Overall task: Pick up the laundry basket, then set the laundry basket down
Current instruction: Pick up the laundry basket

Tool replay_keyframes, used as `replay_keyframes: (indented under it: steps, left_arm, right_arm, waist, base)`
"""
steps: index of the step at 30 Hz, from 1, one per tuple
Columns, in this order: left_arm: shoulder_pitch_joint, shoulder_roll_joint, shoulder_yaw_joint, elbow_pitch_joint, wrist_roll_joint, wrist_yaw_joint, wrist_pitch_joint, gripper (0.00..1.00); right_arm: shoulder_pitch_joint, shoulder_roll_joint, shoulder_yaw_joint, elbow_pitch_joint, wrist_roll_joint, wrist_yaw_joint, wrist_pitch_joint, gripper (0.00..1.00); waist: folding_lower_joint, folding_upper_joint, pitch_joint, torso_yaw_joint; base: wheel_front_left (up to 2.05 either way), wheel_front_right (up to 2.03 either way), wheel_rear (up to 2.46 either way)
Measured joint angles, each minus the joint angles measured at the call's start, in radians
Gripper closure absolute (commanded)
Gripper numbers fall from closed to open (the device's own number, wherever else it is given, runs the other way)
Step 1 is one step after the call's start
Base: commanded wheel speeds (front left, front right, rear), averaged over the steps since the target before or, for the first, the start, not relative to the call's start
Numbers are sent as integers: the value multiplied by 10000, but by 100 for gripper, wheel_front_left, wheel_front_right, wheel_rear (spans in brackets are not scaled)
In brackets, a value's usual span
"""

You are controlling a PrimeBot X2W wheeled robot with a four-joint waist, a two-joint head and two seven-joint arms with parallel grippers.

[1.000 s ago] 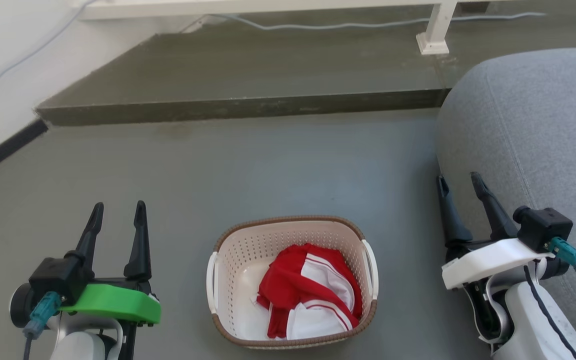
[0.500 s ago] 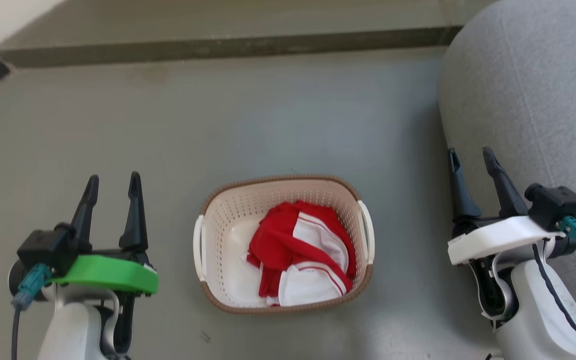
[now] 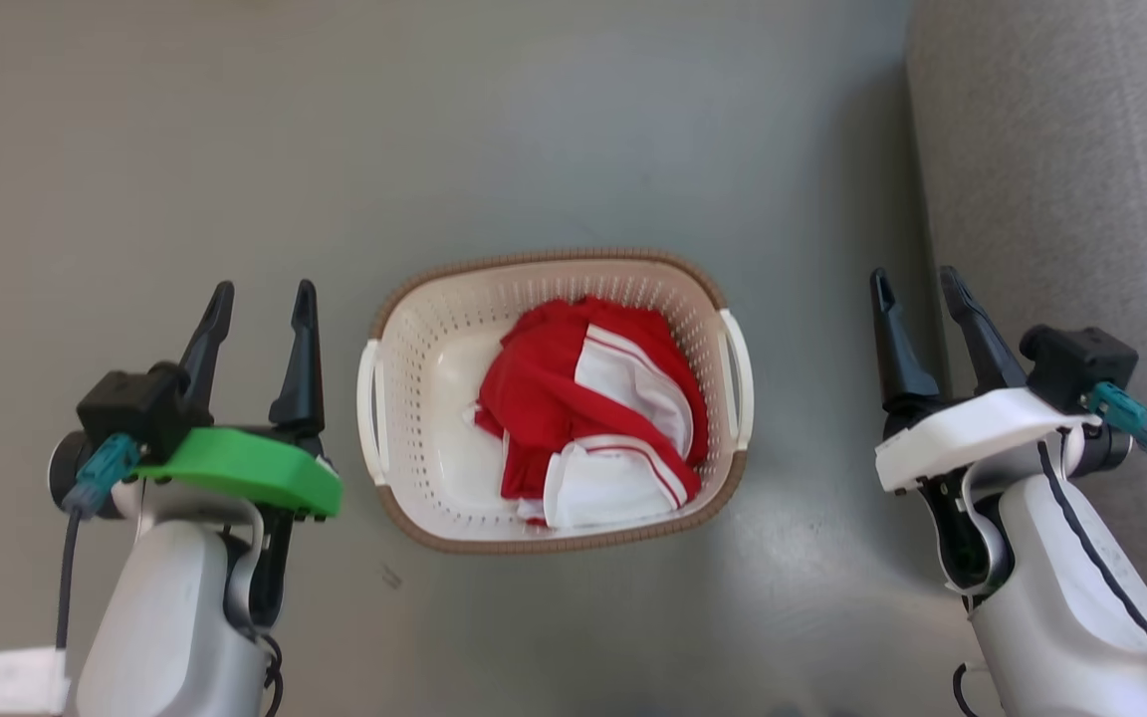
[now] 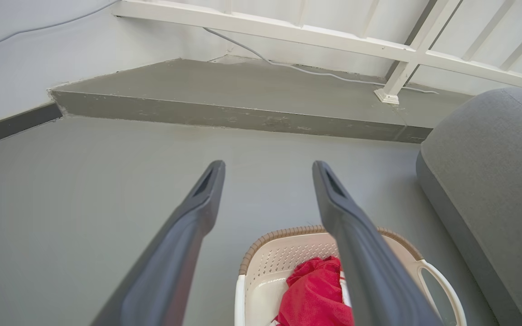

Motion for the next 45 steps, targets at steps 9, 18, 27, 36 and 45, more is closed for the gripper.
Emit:
replay_keyframes:
  steps: [9,18,27,36,45]
  left_arm:
    - [-1349,-61,-512,1643,-128,-42,-13,0]
    - [-2452,-115,-1081,3325,-347,-46,153,0]
    - [-3569,-150,-1597,4600,-955,-48,755,0]
    - [-4573,-161,-2169,5365,-1501,-50,1285,0]
    - [-5137,-174,-2658,5902,-1864,-88,1266,26]
  right_arm:
    - [-1054,-2,278,1626,-2,128,0,0]
    - [-2374,-12,876,3275,-163,290,272,0]
    - [-3584,-4,1340,4529,-301,305,677,0]
    - [-4593,-12,1687,5467,-313,389,986,0]
    - [-5236,-17,1948,6128,-278,393,757,51]
  waist:
    - [1,0,1427,118]
    - [0,0,2642,290]
    - [0,0,3759,439]
    - [0,0,4774,552]
    - [0,0,5402,645]
  base:
    - [0,0,0]
    - [0,0,0]
    - [0,0,0]
    - [0,0,0]
    - [0,0,0]
